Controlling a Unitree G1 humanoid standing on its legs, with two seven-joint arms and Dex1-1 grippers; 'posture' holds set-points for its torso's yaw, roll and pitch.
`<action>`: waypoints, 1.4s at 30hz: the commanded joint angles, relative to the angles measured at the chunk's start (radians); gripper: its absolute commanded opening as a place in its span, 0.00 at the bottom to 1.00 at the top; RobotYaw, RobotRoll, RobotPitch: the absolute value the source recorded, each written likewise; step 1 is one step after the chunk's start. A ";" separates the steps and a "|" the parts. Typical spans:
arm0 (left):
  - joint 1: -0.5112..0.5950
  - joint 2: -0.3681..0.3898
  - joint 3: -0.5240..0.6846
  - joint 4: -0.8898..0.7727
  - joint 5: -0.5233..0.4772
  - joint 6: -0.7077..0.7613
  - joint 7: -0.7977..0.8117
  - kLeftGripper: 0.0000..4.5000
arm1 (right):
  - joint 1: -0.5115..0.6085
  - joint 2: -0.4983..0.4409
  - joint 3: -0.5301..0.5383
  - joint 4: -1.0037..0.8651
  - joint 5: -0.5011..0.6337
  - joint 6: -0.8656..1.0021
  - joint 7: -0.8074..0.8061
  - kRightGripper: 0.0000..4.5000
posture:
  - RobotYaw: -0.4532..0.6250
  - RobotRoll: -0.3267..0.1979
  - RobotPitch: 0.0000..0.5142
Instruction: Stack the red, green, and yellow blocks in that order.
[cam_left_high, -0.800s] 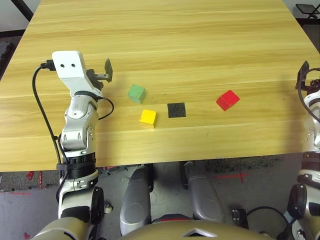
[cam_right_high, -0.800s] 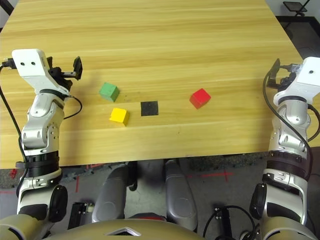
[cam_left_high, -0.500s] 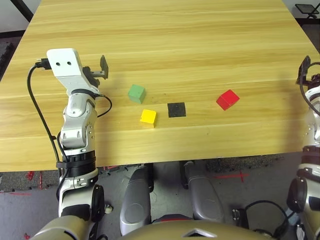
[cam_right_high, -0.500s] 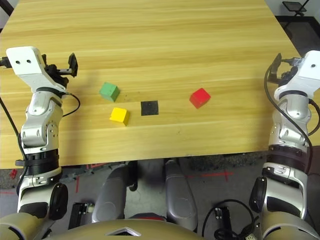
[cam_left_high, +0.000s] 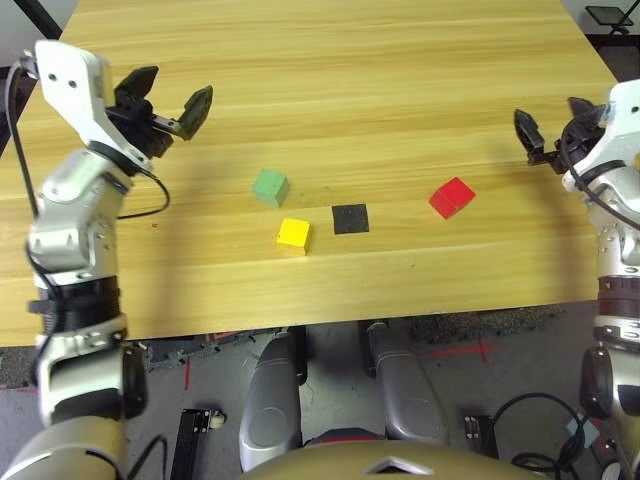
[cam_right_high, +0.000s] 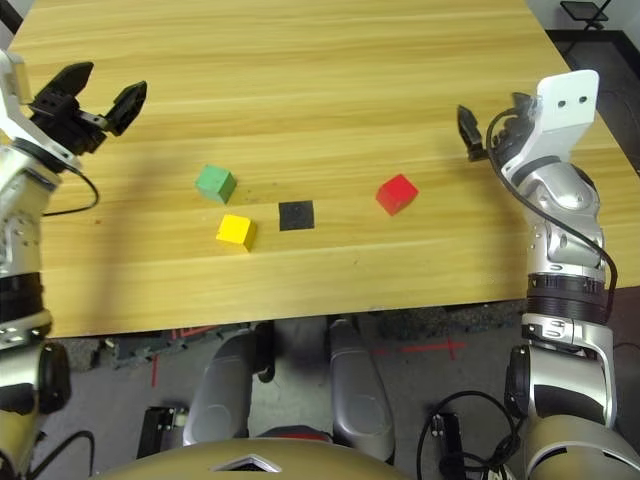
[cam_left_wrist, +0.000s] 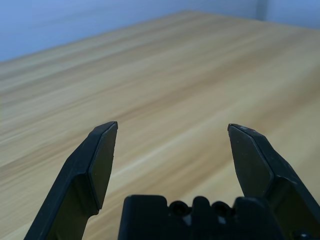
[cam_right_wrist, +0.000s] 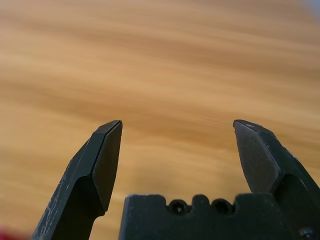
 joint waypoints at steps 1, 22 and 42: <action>-0.006 0.062 -0.093 0.036 -0.011 0.001 -0.219 1.00 | -0.015 -0.079 0.086 -0.065 -0.007 0.160 0.097 1.00 | 0.63 0.59 0.48; -0.261 -0.028 -0.278 0.554 0.187 -0.344 -0.547 1.00 | -0.035 -0.252 0.186 -0.475 0.219 0.782 0.303 1.00 | 0.56 0.49 0.39; -0.223 -0.048 -0.265 0.430 0.163 -0.272 -0.552 1.00 | 0.099 -0.188 0.300 -0.326 -0.025 0.334 0.277 1.00 | 0.59 0.55 0.42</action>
